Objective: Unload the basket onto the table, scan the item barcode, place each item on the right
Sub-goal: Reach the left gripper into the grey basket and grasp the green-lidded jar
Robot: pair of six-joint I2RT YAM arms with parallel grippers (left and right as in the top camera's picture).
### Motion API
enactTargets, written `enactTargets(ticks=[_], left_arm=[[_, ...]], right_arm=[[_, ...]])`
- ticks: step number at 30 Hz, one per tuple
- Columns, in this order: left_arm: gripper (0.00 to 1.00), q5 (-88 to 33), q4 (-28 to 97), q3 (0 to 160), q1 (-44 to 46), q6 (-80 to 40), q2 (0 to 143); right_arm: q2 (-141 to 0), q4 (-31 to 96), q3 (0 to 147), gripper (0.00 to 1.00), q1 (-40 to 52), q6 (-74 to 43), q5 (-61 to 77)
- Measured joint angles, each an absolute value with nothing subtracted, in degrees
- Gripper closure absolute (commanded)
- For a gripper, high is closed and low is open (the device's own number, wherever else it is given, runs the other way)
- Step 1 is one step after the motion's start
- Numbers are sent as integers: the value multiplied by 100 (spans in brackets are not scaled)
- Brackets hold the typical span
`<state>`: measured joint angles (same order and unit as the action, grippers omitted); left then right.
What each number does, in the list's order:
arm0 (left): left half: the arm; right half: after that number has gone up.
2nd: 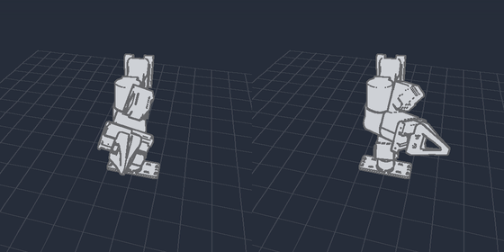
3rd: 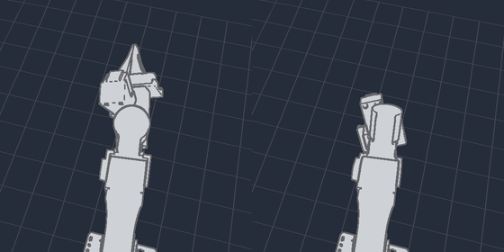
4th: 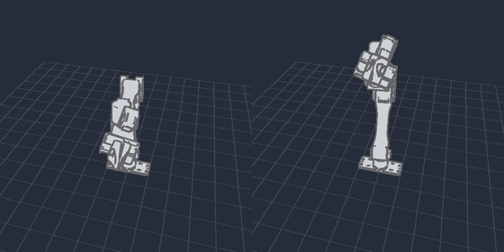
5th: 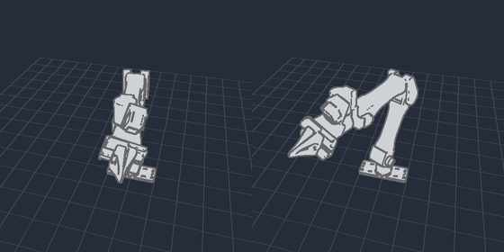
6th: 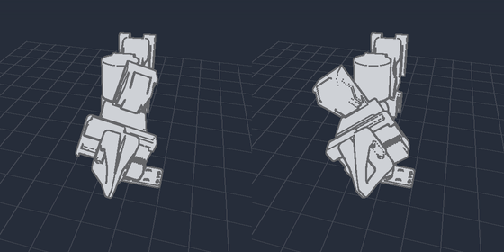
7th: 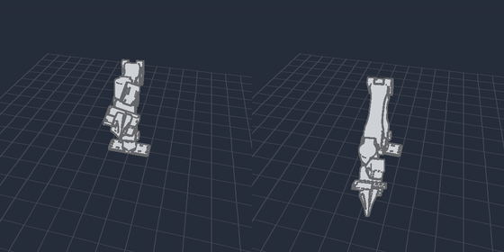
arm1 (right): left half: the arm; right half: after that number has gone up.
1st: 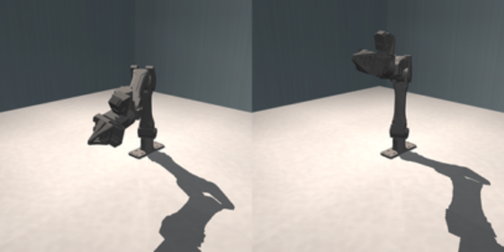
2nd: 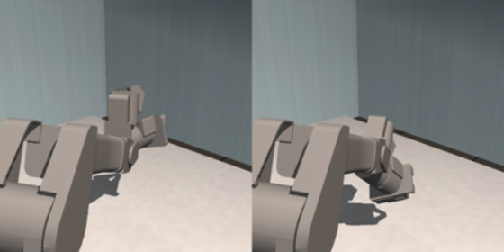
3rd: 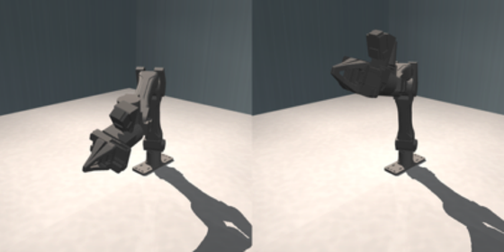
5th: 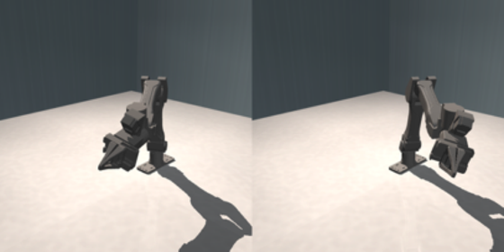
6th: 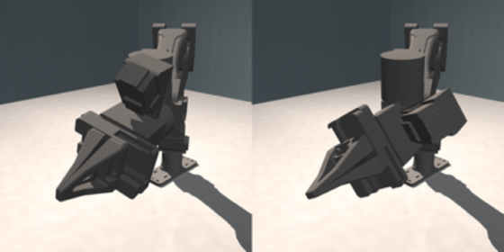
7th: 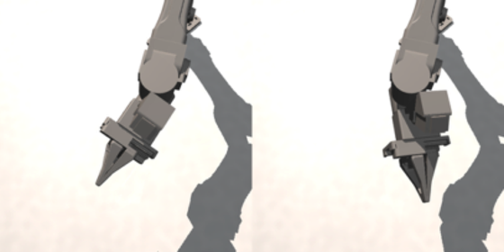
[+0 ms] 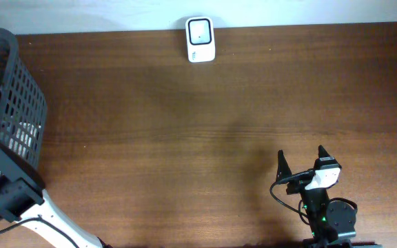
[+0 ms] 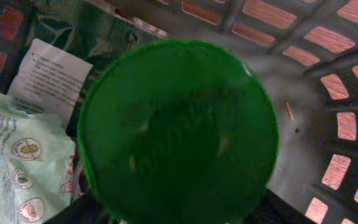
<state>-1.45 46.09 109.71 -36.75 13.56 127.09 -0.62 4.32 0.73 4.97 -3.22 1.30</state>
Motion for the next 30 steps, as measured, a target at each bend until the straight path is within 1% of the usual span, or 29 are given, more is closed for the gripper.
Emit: enactTargets(ticks=[3, 4, 5, 7, 9, 11, 15, 19, 23, 24, 27, 30], left_arm=[[43, -148, 4591, 10978, -3675, 1258, 12608], [41, -148, 4580, 10991, -3675, 1238, 12547], [33, -148, 4578, 11017, -3675, 1232, 12490], [9, -148, 4578, 11083, -3675, 1181, 12326], [3, -143, 4541, 11113, -3675, 1175, 12307], [0, -148, 4410, 11113, -3675, 1131, 12307], [0, -148, 4200, 11113, -3675, 1131, 12311], [7, -148, 4176, 11113, -3675, 1133, 12436], [10, -150, 4202, 11113, -3675, 1131, 12781], [12, -148, 4209, 11113, -3669, 1131, 12816], [27, -148, 4217, 11113, -3627, 1125, 12936], [37, -150, 4211, 11113, -3562, 1129, 12997]], right_arm=[[-62, 432, 73, 2, 497, -322, 130], [-62, 432, 73, 2, 497, -322, 128], [-62, 432, 73, 2, 497, -325, 130], [-62, 432, 73, 2, 497, -325, 130], [-62, 432, 73, 2, 497, -320, 130], [-62, 432, 73, 2, 497, -322, 130], [-62, 432, 73, 2, 497, -322, 130], [-62, 432, 73, 2, 497, -322, 130], [-62, 432, 73, 2, 497, -325, 130], [-62, 432, 73, 2, 497, -322, 128], [-62, 432, 73, 2, 497, -322, 130], [-62, 432, 73, 2, 497, -322, 130]])
